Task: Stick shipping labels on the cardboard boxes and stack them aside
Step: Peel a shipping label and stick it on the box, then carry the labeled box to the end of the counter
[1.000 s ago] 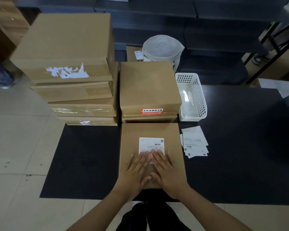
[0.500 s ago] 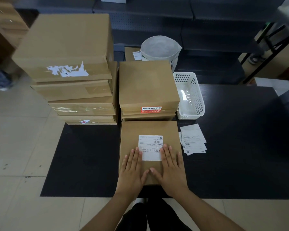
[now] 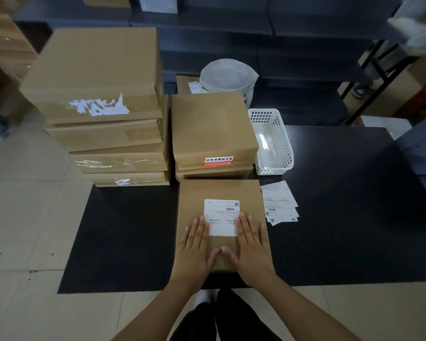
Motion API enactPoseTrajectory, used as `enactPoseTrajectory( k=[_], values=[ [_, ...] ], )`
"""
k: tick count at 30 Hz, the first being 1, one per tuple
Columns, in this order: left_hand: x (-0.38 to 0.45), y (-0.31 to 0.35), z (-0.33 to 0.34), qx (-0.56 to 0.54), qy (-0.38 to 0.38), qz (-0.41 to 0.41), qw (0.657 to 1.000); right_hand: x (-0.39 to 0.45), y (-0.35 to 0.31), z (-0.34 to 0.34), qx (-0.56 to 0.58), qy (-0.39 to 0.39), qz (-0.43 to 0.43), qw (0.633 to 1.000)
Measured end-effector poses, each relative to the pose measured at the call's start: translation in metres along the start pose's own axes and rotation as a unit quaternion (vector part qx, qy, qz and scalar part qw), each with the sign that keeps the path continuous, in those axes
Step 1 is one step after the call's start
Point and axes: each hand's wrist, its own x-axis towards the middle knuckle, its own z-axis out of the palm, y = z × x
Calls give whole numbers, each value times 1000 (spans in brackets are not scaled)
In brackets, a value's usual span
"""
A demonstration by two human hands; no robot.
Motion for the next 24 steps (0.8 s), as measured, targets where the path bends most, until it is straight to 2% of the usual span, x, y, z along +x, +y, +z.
enactPoseTrajectory(
  k=[4, 8, 10, 12, 14, 16, 19, 21, 24],
  values=[
    [1, -3, 0, -21, -5, 11, 1000, 3, 0, -2, 6, -13, 9, 1000],
    [5, -10, -11, -44, 18, 36, 998, 2, 3, -16, 36, -16, -37, 999],
    [10, -7, -21, -58, 50, 45, 996, -3, 10, -25, 66, -9, -31, 997],
    [18, -1, -30, -60, 30, 31, 997, -5, 20, -32, 80, 8, -3, 997],
    [27, 7, -36, -68, 61, -22, 996, -7, 31, -39, 105, 26, 43, 993],
    [35, 13, -37, -75, 80, -138, 984, -6, 42, -39, 148, 47, 92, 984],
    [40, 15, -43, -162, 64, -341, 924, -2, 49, -37, 291, 5, 142, 946],
    [41, 12, -41, -246, 46, -384, 889, 2, 49, -33, 383, -32, 143, 912],
    [35, 20, -38, -310, 55, -400, 861, 3, 51, -30, 428, -43, 149, 890]
  ],
)
